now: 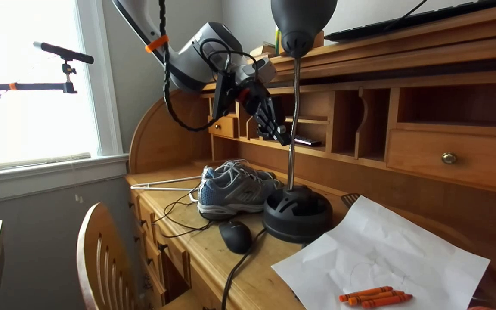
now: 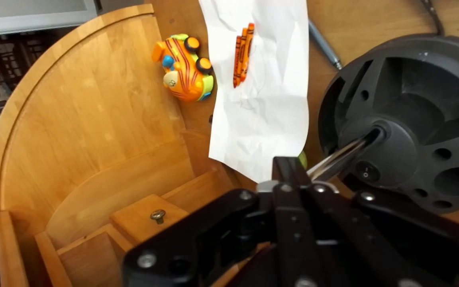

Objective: Press a button on the lamp

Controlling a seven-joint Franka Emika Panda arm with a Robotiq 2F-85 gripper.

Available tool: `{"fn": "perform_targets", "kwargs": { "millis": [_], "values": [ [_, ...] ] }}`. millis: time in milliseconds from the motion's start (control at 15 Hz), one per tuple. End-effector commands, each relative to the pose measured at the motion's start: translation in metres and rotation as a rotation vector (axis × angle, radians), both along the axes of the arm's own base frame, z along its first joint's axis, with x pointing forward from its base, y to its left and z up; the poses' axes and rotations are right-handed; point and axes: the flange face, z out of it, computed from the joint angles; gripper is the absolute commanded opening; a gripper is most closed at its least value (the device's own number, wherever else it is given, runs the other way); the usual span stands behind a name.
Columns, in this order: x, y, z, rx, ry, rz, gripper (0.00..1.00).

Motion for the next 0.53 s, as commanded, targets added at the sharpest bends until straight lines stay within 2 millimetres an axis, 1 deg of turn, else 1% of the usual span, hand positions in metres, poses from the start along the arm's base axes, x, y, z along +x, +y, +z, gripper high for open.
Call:
{"fn": "perform_targets", "kwargs": {
  "millis": [0,267,467],
  "values": [
    [0.014,-0.001,-0.012,-0.07,-0.031,0.029,0.0],
    [0.02,0.012,-0.022,-0.037,-0.023,0.081,0.0],
    [0.028,0.019,-0.026,-0.035,-0.038,0.111,0.0]
  ]
}}
